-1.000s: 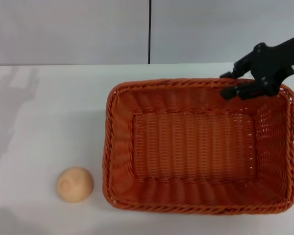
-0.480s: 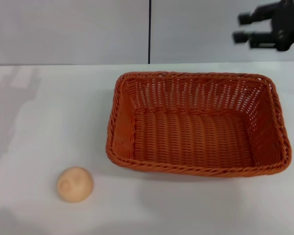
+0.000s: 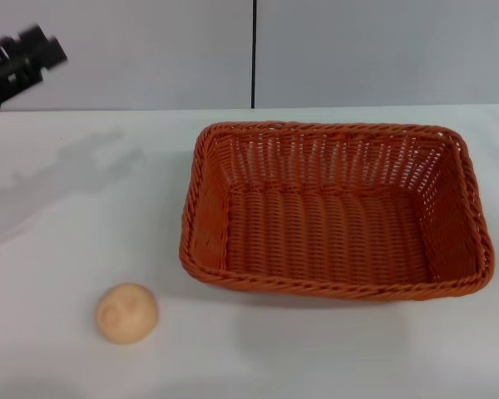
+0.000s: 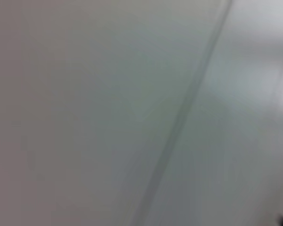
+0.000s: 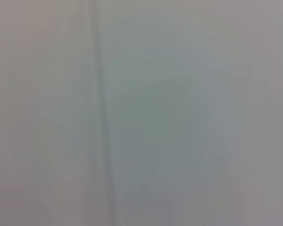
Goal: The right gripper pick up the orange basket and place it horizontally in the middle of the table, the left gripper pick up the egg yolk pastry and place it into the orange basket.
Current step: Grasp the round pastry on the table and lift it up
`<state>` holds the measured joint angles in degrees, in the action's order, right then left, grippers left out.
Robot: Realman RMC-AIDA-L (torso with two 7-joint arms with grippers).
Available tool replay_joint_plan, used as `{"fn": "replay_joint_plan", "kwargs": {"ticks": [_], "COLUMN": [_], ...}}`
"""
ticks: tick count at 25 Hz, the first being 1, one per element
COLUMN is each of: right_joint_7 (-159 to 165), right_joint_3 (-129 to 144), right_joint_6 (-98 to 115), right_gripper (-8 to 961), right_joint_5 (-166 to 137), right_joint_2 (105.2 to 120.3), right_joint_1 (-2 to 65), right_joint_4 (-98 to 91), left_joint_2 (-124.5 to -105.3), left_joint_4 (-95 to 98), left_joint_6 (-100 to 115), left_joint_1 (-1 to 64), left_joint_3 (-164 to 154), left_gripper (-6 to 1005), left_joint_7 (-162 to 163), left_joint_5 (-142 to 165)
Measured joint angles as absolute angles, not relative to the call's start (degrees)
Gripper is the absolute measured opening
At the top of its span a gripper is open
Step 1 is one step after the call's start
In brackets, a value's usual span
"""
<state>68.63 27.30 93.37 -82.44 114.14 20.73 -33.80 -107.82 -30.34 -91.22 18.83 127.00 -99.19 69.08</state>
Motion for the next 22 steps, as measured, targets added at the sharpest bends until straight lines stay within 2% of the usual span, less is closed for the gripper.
{"fn": "replay_joint_plan", "kwargs": {"ticks": [1, 3, 5, 8, 11, 12, 16, 20, 22], "right_joint_7": [66.35, 64.56, 61.99, 61.35, 61.34, 61.34, 61.34, 61.35, 61.35], "right_joint_3": [24.41, 21.39, 15.41, 11.70, 7.58, 7.58, 5.40, 5.33, 5.36], "right_joint_6": [93.39, 93.67, 95.02, 95.66, 95.79, 95.79, 94.68, 92.93, 91.79], "right_gripper": [470, 470, 470, 470, 470, 470, 470, 470, 470], "right_joint_5": [-79.93, -78.76, -78.24, -77.98, -77.63, -77.63, -77.57, -77.55, -77.53], "right_joint_2": [114.67, 114.77, 114.83, 115.16, 115.71, 115.71, 115.53, 115.39, 115.40], "right_joint_1": [18.69, 17.42, 16.29, 15.91, 15.65, 15.65, 15.88, 16.43, 16.92], "right_joint_4": [-30.22, -26.88, -22.53, -21.02, -20.48, -20.48, -19.59, -19.33, -19.25], "left_joint_2": [-105.04, -105.04, -102.19, -102.32, -104.07, -104.07, -107.52, -108.49, -109.17], "left_joint_4": [-33.13, -33.13, -38.75, -41.36, -45.24, -45.24, -50.57, -51.00, -50.59], "left_joint_6": [-93.55, -93.55, -96.70, -96.63, -96.96, -96.96, -98.55, -98.52, -98.48], "left_joint_1": [20.04, 20.04, 21.69, 21.71, 21.48, 21.48, 19.90, 19.04, 18.27], "left_joint_3": [126.88, 126.88, 127.54, 128.04, 129.28, 129.28, 129.75, 130.58, 132.21], "left_gripper": [636, 636, 636, 636, 637, 637, 637, 781, 780], "left_joint_7": [-92.29, -92.29, -82.74, -80.78, -79.42, -79.42, -79.11, -79.66, -80.91], "left_joint_5": [75.68, 75.68, 87.52, 92.09, 98.46, 98.46, 106.56, 108.98, 110.12]}}
